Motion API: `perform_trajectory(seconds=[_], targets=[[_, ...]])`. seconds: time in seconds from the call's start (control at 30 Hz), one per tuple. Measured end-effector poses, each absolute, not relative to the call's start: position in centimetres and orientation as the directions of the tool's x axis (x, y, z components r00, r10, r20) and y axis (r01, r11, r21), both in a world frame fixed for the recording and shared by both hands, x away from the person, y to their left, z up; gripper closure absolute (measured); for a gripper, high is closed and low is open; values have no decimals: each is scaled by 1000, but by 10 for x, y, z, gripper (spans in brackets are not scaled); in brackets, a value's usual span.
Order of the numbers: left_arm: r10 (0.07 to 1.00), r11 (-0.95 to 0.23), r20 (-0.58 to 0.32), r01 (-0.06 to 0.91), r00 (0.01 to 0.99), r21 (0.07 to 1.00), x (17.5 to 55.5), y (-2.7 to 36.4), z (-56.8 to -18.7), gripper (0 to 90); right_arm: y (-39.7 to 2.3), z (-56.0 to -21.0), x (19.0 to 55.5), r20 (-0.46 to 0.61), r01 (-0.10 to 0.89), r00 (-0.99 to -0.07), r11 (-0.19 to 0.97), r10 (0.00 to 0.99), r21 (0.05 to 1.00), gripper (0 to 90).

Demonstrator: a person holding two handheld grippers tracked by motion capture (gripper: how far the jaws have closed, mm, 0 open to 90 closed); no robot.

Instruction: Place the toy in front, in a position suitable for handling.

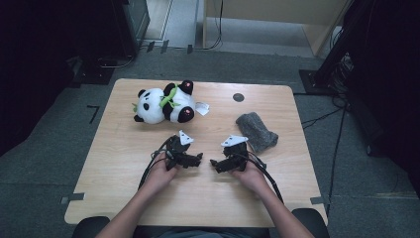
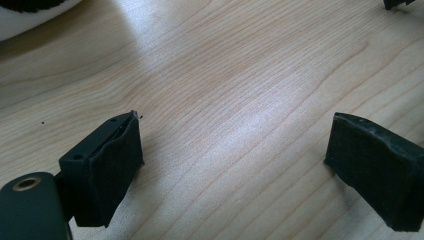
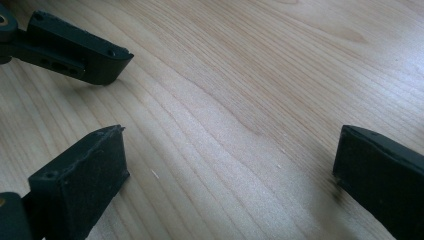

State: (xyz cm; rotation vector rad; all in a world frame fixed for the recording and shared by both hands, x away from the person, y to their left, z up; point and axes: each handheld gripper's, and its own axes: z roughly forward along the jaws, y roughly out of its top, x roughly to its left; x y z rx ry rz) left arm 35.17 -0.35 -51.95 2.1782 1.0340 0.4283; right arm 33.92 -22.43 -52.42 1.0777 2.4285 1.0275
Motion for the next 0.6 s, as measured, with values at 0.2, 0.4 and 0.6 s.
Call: perform_trajectory(seconds=[0.2, 0.4, 0.6], targets=[[779, -452, 5, 555, 627, 699, 351, -3, -519, 76, -224, -524, 339, 21, 527, -677, 465, 736, 711, 5], [779, -452, 5, 555, 627, 699, 351, -3, -519, 76, -224, -524, 339, 21, 528, -676, 465, 736, 711, 3], [776, -454, 5, 553, 631, 699, 351, -3, -519, 76, -224, -524, 339, 21, 528, -676, 465, 736, 711, 3]])
